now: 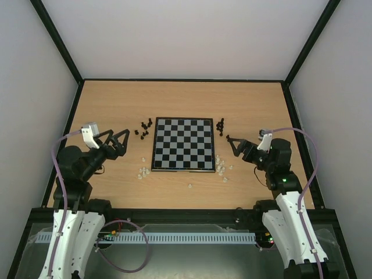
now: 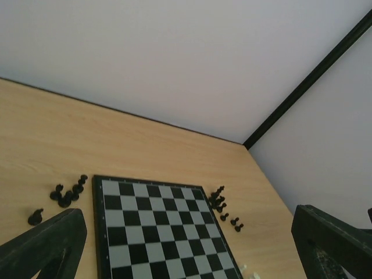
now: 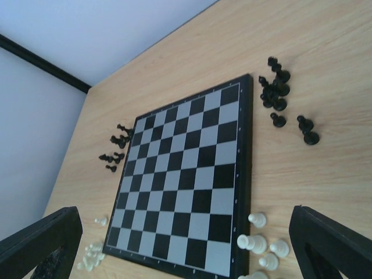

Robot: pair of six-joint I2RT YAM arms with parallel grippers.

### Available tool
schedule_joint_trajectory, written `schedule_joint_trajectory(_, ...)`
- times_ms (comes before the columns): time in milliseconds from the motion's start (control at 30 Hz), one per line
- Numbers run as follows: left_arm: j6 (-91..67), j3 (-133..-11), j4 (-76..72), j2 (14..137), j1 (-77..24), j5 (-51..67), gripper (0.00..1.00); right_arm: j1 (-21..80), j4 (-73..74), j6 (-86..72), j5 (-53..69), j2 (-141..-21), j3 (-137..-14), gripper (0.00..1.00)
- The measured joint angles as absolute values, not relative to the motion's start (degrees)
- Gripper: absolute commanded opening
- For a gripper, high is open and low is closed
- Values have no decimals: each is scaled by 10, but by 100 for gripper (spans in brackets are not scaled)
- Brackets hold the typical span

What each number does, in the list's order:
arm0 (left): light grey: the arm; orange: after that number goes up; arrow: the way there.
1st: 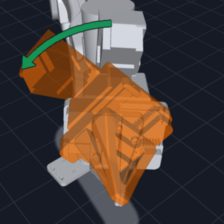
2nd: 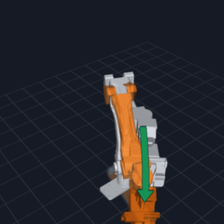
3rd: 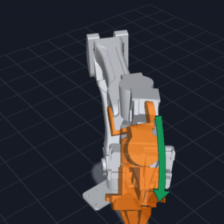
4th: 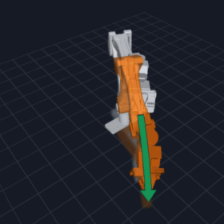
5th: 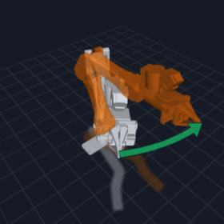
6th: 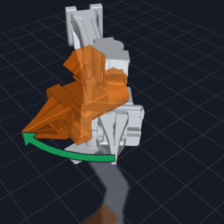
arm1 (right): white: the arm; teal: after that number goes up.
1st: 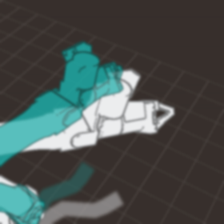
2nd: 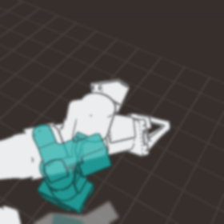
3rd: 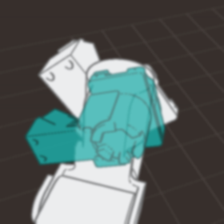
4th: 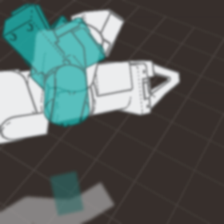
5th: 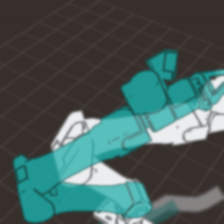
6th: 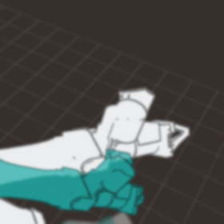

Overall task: Set up the chess pieces on the board
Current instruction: Pick up the chess piece at the center of the board.

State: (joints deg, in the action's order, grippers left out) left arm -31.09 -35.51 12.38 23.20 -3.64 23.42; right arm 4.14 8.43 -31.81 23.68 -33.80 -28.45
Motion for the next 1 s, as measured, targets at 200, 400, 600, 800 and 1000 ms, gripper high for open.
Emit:
schedule_joint_trajectory(200, -317, -352, 150, 234, -36, 237, 99, 41, 93, -322, 262, -342, -284, 99)
schedule_joint_trajectory(400, -336, -351, 148, 273, -36, 244, 100, 41, 97, -324, 286, -370, -302, 99)
schedule_joint_trajectory(600, -352, -330, 139, 305, -36, 272, 99, 41, 98, -334, 296, -392, -323, 99)
schedule_joint_trajectory(800, -365, -327, 121, 318, -36, 285, 100, 41, 77, -381, 311, -403, -325, 99)
schedule_joint_trajectory(1000, -377, -320, 101, 327, -36, 293, 100, 42, 32, -410, 364, -454, -331, 99)
